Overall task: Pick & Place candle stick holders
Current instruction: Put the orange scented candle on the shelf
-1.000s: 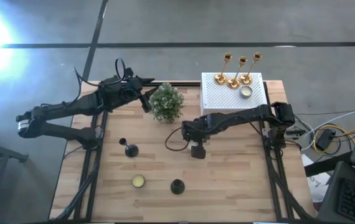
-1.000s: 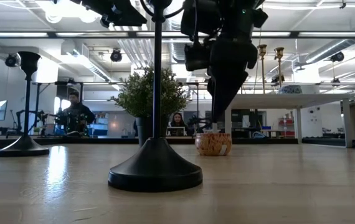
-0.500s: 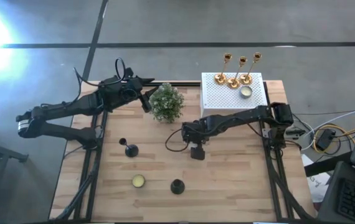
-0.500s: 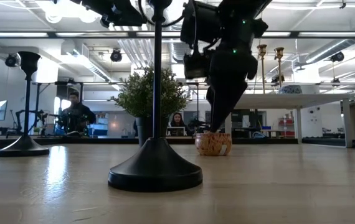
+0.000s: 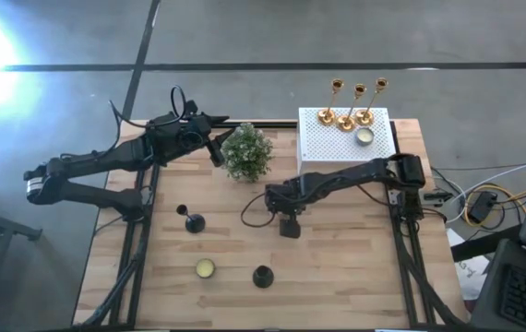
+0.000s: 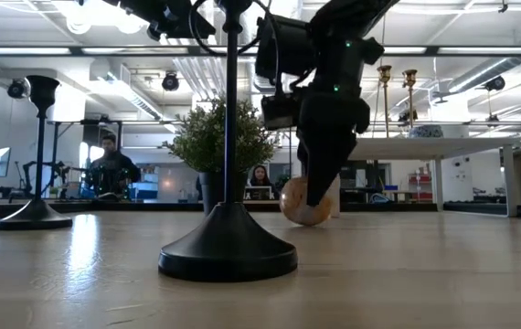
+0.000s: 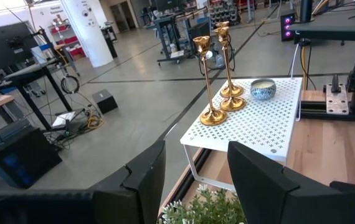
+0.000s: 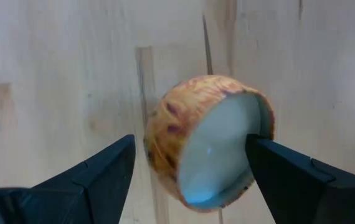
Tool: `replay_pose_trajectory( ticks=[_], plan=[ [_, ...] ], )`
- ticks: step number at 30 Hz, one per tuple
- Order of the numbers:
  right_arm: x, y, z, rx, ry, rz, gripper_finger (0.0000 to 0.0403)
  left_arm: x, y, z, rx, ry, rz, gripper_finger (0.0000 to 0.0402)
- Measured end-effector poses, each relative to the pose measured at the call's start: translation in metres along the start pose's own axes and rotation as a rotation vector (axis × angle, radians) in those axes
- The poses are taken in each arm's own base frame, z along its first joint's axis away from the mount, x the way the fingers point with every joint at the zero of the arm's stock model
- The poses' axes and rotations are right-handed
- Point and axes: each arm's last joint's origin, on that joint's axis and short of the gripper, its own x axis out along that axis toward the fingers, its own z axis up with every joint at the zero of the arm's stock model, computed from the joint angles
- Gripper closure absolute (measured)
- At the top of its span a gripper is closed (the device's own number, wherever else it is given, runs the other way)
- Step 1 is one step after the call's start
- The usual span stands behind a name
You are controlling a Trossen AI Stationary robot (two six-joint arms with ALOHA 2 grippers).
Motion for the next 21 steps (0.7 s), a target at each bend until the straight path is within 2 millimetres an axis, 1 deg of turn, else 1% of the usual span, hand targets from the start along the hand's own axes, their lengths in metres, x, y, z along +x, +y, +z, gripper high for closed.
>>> replay_pose_trajectory(
  ticks=[3,12,17,21],
  plan=[
    [-0.007,0.0,0.001,0.0,-0.021,-0.018,0.0108,0.0,0.0,0.0,0.0,0.0,0.0,0.0223],
    [-0.016,0.001,-0.001,0.018,-0.032,-0.052,0.0097,0.0,0.0,0.0,0.0,0.0,0.0,0.0223],
    [-0.025,0.005,0.003,-0.001,-0.071,-0.103,0.0088,0.0,0.0,0.0,0.0,0.0,0.0,0.0223],
    [-0.024,0.005,0.002,-0.004,-0.066,-0.122,0.0073,0.0,0.0,0.0,0.0,0.0,0.001,0.0223]
  ],
)
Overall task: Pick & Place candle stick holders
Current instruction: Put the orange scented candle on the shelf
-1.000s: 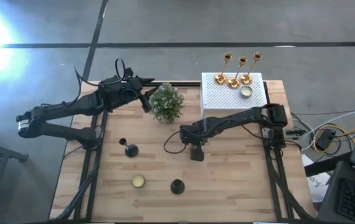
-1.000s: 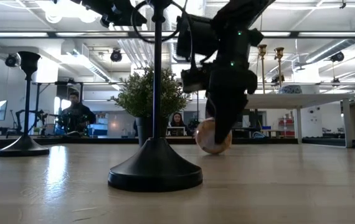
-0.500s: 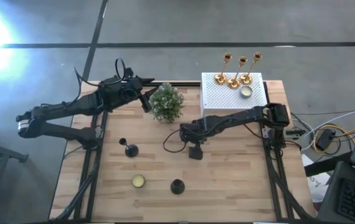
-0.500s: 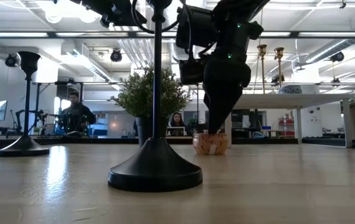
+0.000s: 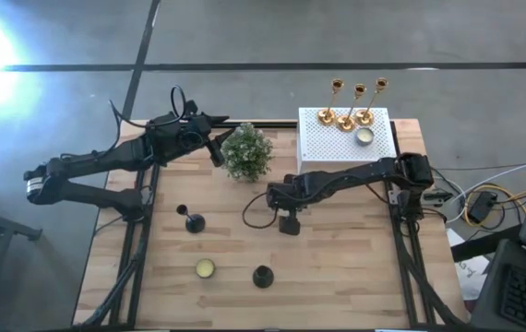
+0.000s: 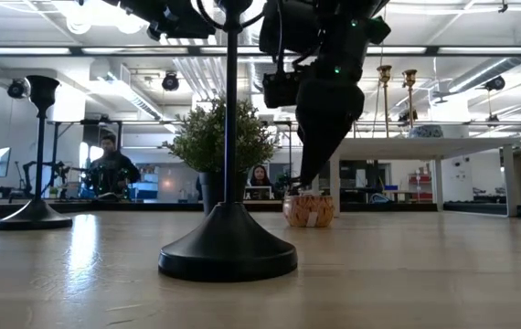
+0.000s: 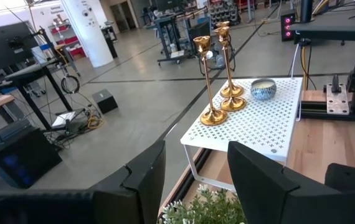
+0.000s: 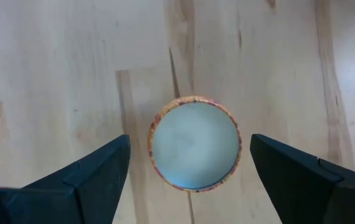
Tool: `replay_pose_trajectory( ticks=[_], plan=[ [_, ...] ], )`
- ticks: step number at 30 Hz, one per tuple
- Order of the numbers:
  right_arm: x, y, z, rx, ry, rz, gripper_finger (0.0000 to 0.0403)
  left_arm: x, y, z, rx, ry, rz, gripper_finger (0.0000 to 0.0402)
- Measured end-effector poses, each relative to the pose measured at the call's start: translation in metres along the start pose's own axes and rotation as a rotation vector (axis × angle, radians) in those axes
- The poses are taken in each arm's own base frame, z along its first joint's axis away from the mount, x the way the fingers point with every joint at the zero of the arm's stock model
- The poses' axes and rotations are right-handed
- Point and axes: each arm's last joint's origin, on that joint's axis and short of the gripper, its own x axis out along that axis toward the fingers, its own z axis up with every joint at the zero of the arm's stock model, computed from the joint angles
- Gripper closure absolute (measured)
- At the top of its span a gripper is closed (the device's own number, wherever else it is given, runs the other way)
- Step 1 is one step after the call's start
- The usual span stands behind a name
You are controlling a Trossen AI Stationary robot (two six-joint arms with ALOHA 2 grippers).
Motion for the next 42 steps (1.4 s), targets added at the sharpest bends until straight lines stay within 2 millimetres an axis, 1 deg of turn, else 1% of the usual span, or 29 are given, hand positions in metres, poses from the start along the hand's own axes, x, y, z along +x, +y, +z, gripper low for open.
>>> replay_pose_trajectory(
  ticks=[6,9,19,30,33,37,42],
  plan=[
    [0.007,0.0,-0.001,0.004,0.018,-0.003,0.0047,0.0,0.0,0.0,0.0,0.0,0.0,0.0223],
    [0.011,0.0,-0.001,0.005,0.029,-0.004,0.0041,0.0,0.0,0.0,0.0,0.0,0.0,0.0223],
    [0.018,-0.006,-0.001,0.012,0.052,0.0,0.0039,0.0,0.0,0.0,0.0,0.0,0.0,0.0223],
    [0.034,-0.004,-0.005,0.003,0.097,0.017,0.0039,0.0,0.0,0.0,0.0,0.0,-0.001,0.0223],
    [0.033,-0.005,-0.004,0.004,0.089,0.017,0.0039,0.0,0.0,0.0,0.0,0.0,-0.001,0.0223],
    [0.033,-0.005,-0.004,0.004,0.087,0.007,0.0054,0.0,0.0,0.0,0.0,0.0,-0.001,0.0223],
    [0.033,-0.006,-0.003,0.006,0.084,-0.008,0.0103,0.0,0.0,0.0,0.0,0.0,-0.001,0.0223]
  ],
)
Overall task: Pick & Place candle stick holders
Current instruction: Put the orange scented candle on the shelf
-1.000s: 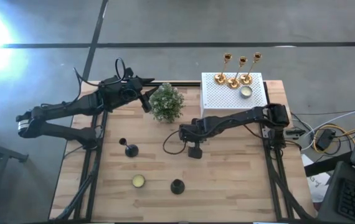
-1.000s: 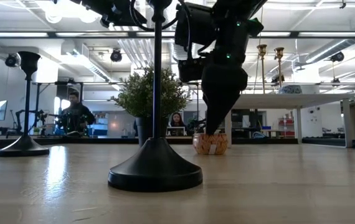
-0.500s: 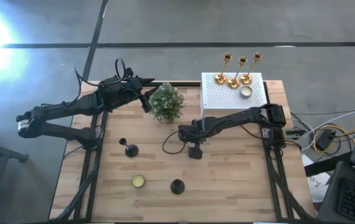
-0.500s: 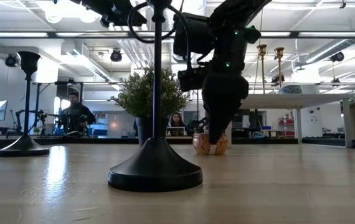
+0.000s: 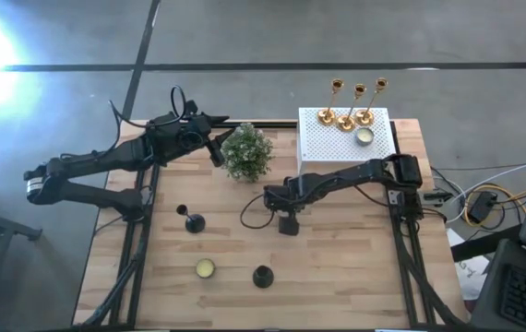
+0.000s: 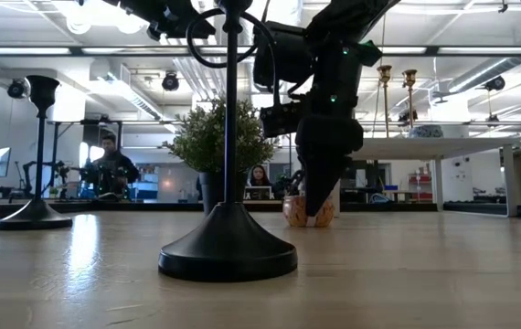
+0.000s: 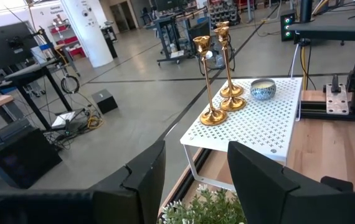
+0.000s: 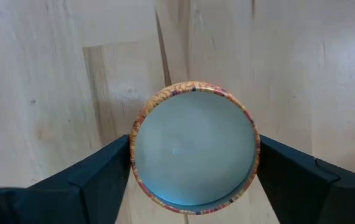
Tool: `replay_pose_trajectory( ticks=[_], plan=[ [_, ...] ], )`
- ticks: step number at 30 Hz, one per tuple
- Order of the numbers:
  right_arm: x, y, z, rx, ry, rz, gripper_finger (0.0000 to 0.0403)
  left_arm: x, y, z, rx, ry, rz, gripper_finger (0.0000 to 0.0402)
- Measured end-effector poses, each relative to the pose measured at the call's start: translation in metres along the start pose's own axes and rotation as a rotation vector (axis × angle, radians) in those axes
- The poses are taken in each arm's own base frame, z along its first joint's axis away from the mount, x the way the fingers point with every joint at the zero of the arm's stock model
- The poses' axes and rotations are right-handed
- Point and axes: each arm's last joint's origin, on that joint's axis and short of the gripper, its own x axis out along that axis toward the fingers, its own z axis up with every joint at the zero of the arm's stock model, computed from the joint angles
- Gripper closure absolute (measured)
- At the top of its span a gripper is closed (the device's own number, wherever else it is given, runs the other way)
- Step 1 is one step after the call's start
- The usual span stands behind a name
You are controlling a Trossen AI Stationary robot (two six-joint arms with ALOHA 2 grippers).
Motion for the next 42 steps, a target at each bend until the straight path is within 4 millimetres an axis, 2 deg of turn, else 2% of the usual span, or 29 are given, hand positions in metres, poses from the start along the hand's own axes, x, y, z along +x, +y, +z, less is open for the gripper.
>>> replay_pose_trajectory(
  ticks=[2,6,14,25,42],
  plan=[
    [0.0,-0.001,0.0,0.005,-0.001,-0.001,0.0124,0.0,0.0,0.0,0.0,0.0,0.0,0.0223],
    [-0.006,-0.003,0.0,0.042,-0.005,-0.002,0.0128,0.0,0.0,0.0,0.0,0.0,0.0,0.0223],
    [-0.044,-0.007,-0.006,0.144,-0.033,0.004,0.0128,0.0,0.0,0.0,0.0,0.001,0.0,0.0223],
    [-0.094,-0.015,-0.028,0.252,-0.005,-0.058,0.0128,0.0,0.0,-0.002,0.004,0.015,-0.003,0.0223],
    [-0.148,-0.04,-0.061,0.425,-0.015,-0.087,0.0128,0.0,-0.001,-0.003,0.007,0.025,-0.005,0.0223]
  ],
)
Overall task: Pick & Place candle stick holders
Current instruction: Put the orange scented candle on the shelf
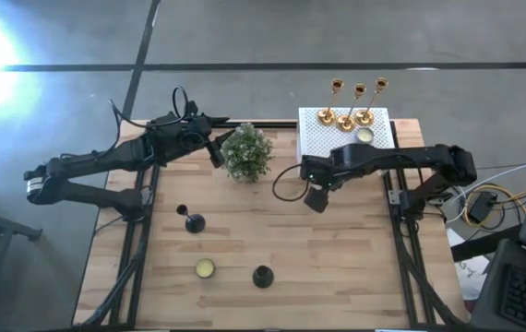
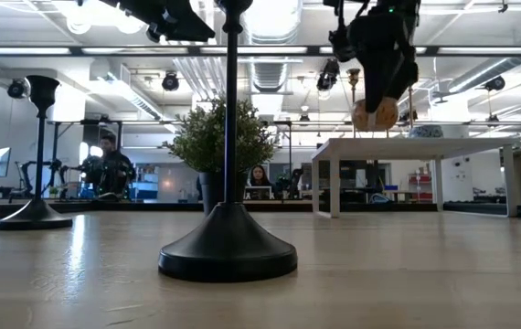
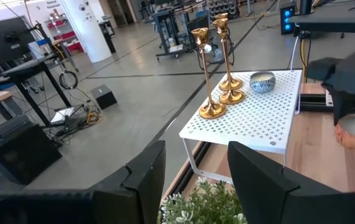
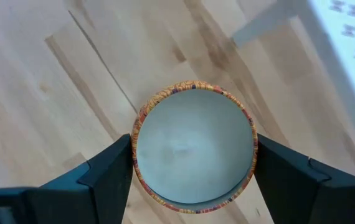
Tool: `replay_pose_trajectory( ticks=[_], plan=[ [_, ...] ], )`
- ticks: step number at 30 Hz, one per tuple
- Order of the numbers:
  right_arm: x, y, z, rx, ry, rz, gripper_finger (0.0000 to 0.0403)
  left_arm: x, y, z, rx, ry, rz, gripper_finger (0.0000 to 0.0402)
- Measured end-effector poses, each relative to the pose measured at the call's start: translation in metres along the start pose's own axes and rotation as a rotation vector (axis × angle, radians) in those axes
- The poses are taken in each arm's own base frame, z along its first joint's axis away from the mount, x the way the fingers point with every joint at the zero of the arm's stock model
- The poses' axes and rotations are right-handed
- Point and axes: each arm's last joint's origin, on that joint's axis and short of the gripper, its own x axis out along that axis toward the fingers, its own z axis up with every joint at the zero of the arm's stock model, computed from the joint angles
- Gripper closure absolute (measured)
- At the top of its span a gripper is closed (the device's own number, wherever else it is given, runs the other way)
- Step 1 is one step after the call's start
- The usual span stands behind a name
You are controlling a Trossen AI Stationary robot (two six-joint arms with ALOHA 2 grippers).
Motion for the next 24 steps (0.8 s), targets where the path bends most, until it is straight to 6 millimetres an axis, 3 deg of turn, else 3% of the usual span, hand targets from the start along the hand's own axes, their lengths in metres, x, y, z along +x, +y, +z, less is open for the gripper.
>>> replay_pose_trajectory(
  ticks=[12,24],
  plan=[
    [-0.019,-0.025,-0.006,0.069,-0.001,-0.026,0.0128,0.0,0.0,0.0,0.001,0.002,-0.001,0.0223],
    [-0.023,-0.066,0.001,0.245,0.02,-0.078,0.0128,0.0,0.0,0.0,0.001,0.004,-0.001,0.0223]
  ],
)
